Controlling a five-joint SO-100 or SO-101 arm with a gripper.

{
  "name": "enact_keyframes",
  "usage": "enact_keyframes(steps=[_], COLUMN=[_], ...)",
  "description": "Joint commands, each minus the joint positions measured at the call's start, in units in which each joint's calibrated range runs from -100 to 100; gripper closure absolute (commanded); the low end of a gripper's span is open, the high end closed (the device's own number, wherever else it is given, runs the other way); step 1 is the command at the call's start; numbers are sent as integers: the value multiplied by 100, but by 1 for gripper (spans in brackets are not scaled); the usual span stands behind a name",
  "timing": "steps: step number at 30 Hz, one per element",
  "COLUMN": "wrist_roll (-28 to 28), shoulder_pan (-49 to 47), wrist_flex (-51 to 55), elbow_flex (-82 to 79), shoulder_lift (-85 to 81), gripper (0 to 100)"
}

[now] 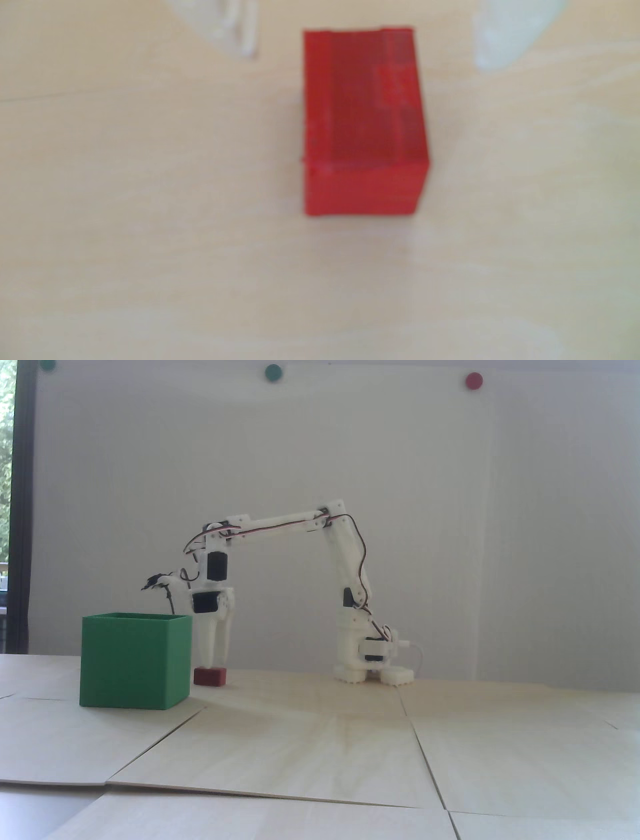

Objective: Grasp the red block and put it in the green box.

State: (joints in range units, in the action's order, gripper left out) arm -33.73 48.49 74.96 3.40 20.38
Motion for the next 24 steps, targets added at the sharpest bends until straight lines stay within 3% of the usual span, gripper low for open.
enact_keyframes(steps=[1,12,24], wrist_roll=[10,57,20], shoulder_pan=[-84,-527,-133], wrist_flex=[59,-573,-304], elbow_flex=[6,-1307,-615], shoulder_lift=[-566,-566,-566], gripper=[78,78,78])
